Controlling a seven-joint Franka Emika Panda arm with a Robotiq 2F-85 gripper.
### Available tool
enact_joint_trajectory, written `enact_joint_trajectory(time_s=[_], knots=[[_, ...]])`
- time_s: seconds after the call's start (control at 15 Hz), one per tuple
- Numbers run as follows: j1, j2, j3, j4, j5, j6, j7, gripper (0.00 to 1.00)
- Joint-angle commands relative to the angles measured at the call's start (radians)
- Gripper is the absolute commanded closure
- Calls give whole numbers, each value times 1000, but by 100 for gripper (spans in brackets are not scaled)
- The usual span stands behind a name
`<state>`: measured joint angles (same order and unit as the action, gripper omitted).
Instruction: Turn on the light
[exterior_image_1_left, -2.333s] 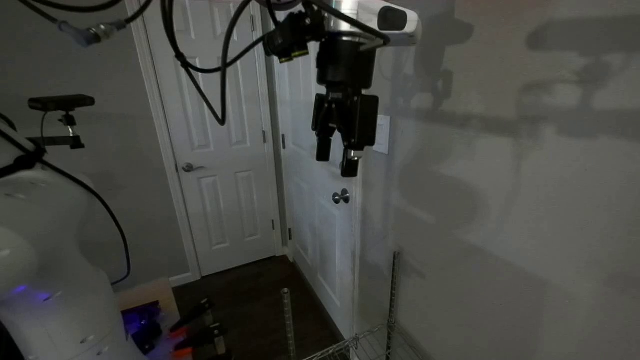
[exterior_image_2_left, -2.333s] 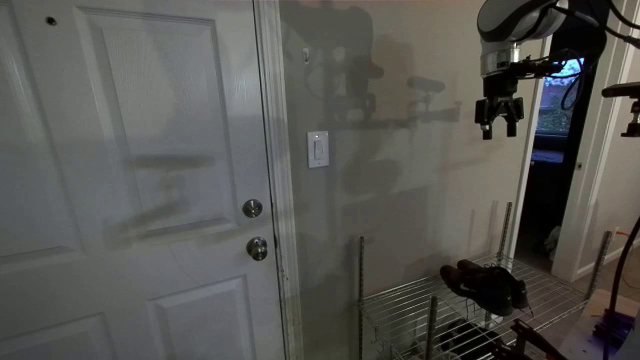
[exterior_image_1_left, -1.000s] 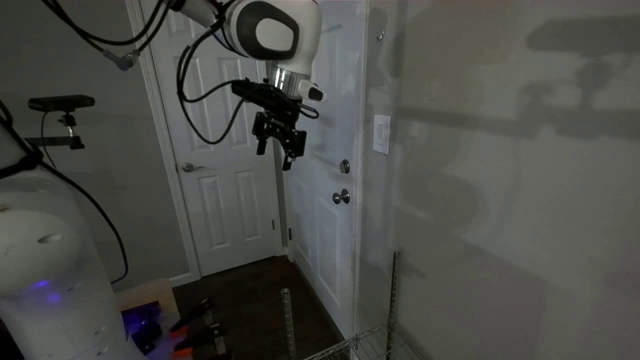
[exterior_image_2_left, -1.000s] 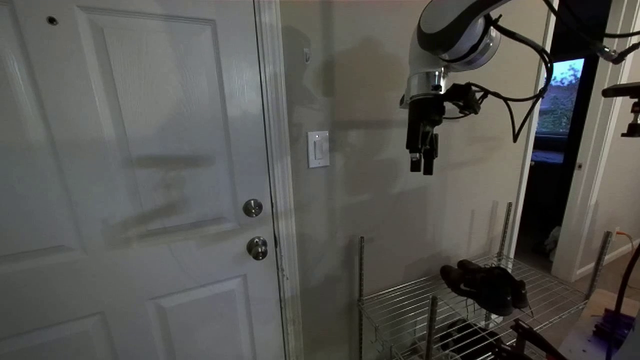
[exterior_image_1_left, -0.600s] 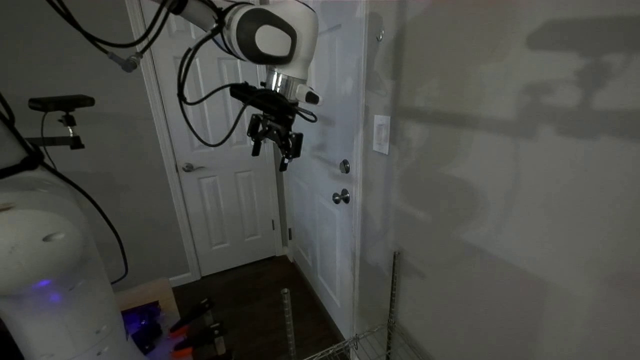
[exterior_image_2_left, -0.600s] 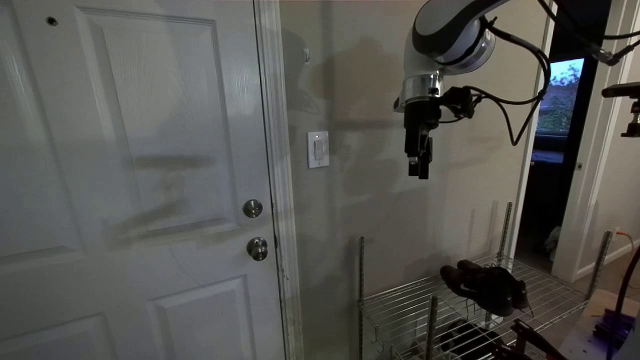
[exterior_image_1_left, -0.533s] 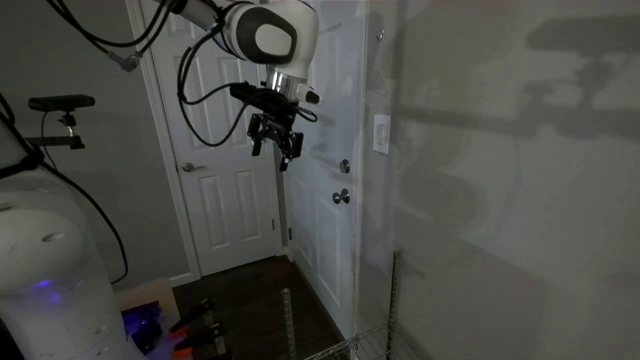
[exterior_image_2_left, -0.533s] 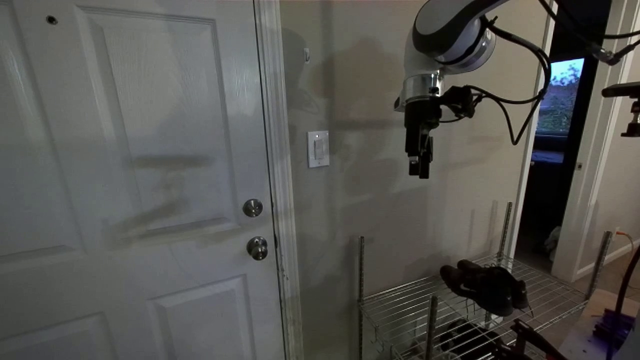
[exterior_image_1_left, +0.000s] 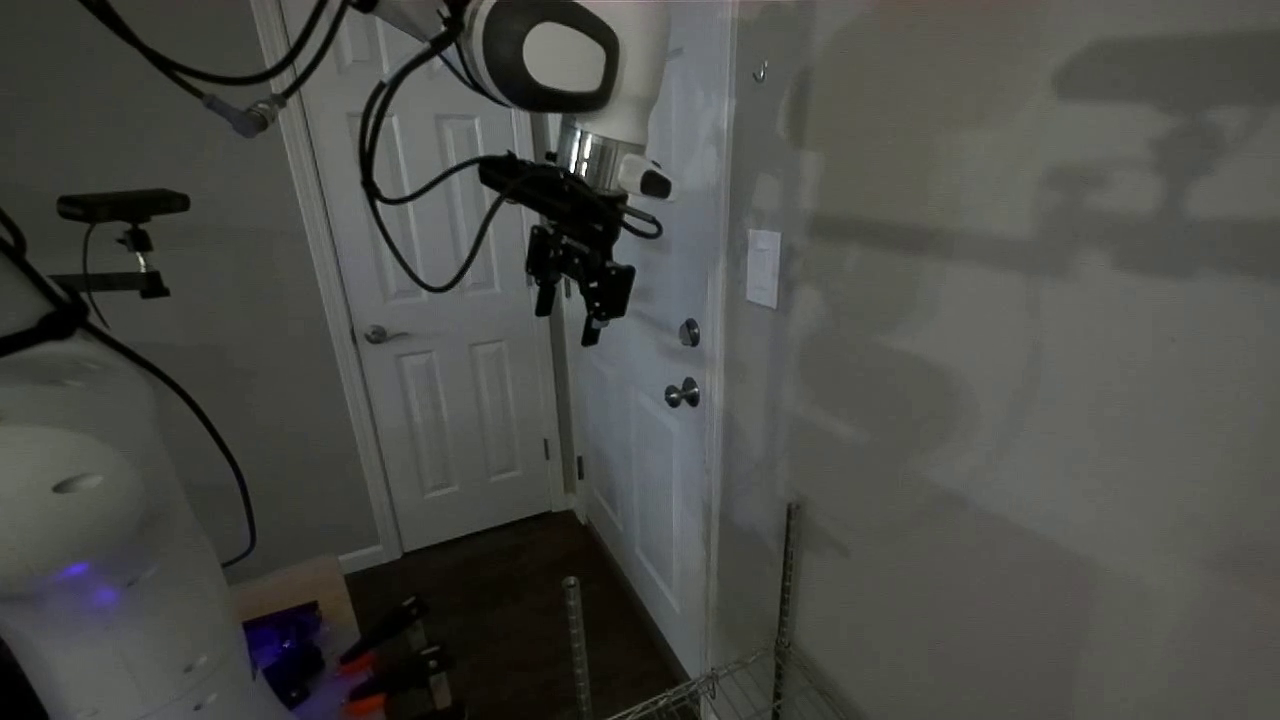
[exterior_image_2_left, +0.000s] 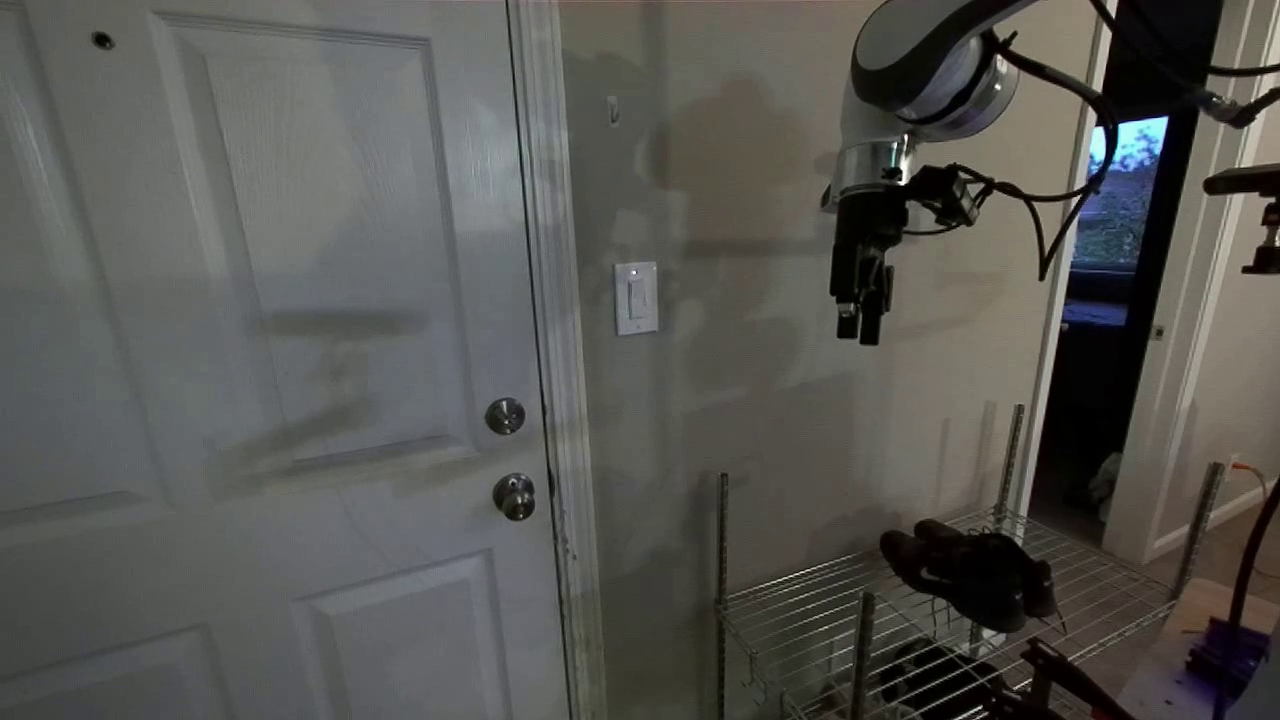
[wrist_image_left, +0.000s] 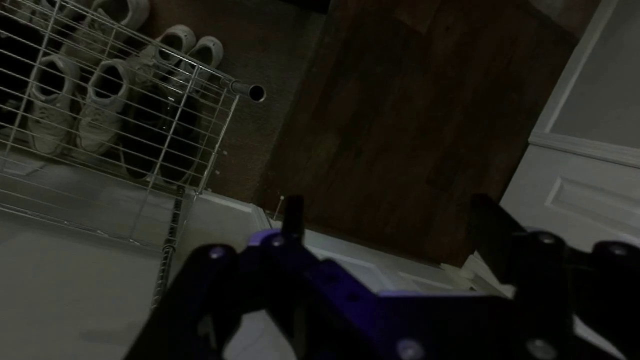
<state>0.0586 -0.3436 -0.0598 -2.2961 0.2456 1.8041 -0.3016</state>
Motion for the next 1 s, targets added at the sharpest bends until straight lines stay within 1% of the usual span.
enact_joint_trajectory(time_s=[0.0,0.13,0.2,0.33,0.47,0.73,0.8,0.93], knots=[[37,34,34,-5,49,59,-24,46],[65,64,58,1,89,131,-27,59],[78,81,72,4,109,191,-25,66],[98,121,96,9,133,324,-24,80],[111,165,112,13,157,493,-27,93],[126,256,131,32,189,799,-29,100],[128,277,134,40,197,860,-30,100],[131,318,141,58,215,972,-33,97]])
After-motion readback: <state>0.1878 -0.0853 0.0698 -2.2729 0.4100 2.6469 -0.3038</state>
